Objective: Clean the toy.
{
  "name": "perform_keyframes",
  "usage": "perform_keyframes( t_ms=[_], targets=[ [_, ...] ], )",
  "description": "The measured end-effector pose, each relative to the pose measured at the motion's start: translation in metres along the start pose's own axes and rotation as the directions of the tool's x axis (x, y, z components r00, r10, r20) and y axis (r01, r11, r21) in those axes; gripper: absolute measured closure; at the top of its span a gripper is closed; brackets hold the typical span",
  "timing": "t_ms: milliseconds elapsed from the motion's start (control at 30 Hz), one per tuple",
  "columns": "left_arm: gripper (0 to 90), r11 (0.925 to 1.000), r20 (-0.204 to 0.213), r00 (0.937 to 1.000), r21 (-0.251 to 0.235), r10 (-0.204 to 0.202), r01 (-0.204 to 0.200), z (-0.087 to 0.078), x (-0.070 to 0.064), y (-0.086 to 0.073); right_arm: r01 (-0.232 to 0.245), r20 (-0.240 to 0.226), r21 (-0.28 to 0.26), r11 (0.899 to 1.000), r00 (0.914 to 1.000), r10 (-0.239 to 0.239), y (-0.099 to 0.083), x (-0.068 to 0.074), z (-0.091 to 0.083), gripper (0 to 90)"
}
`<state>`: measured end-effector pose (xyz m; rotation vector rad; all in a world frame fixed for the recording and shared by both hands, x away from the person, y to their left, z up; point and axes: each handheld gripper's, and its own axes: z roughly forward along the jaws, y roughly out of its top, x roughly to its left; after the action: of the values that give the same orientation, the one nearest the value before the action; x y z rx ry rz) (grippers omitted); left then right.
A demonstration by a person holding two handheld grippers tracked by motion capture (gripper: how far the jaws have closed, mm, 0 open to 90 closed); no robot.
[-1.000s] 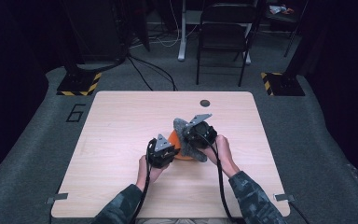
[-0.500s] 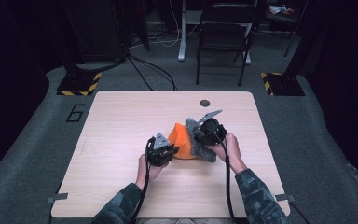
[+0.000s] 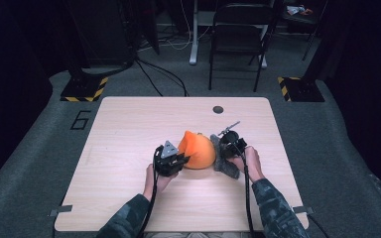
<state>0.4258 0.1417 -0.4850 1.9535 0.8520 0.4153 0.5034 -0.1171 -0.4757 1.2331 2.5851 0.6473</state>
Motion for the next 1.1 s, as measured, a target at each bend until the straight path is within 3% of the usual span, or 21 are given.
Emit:
perform_keyframes(
  t_ms=[167, 300, 467, 667, 733, 867, 900, 1000, 1100],
  targets=[
    [77.5, 1.0, 0.007, 0.9999, 0.0, -0.007, 0.007, -0.001, 0.001, 0.0, -0.013, 0.013, -0.004, 1.0, 0.9998, 0.013, 0.001, -0.006, -0.005, 71.5],
    [77.3, 1.0, 0.002, 1.0, -0.004, 0.0, 0.0, -0.002, 0.001, -0.001, -0.016, -0.008, -0.113, 0.993, 0.9998, 0.015, 0.01, -0.008, -0.034, 71.7],
    [77.3, 1.0, -0.001, 1.0, -0.005, 0.007, -0.007, -0.001, 0.0, 0.0, 0.025, -0.072, -0.257, 0.966, 0.9964, -0.045, 0.021, 0.012, -0.072, 71.8],
    [77.1, 0.9994, -0.004, 0.9994, -0.01, 0.033, -0.033, 0.0, -0.006, 0.001, 0.083, -0.094, -0.343, 0.936, 0.988, -0.122, 0.03, 0.049, -0.079, 71.6],
    [77.2, 0.999, -0.002, 0.9991, -0.011, 0.042, -0.042, 0.0, -0.008, 0.001, 0.109, -0.077, -0.349, 0.931, 0.9864, -0.145, 0.031, 0.059, -0.074, 71.6],
    [77.2, 0.9989, -0.003, 0.999, -0.007, 0.045, -0.045, 0.001, -0.01, 0.001, 0.136, -0.035, -0.333, 0.933, 0.9871, -0.156, 0.032, 0.07, -0.061, 71.4],
    [77.3, 0.999, 0.001, 0.999, -0.009, 0.044, -0.044, 0.001, -0.009, 0.001, 0.156, -0.012, -0.323, 0.933, 0.9856, -0.169, 0.033, 0.071, -0.059, 71.4],
    [77.3, 0.9989, -0.003, 0.9989, -0.01, 0.046, -0.046, 0.003, -0.009, 0.001, 0.169, -0.003, -0.316, 0.934, 0.9839, -0.179, 0.033, 0.069, -0.058, 71.4],
    [77.3, 0.999, -0.005, 0.999, -0.006, 0.045, -0.045, 0.003, -0.01, 0.001, 0.175, 0.004, -0.286, 0.942, 0.9834, -0.182, 0.032, 0.067, -0.058, 71.3]
  ],
)
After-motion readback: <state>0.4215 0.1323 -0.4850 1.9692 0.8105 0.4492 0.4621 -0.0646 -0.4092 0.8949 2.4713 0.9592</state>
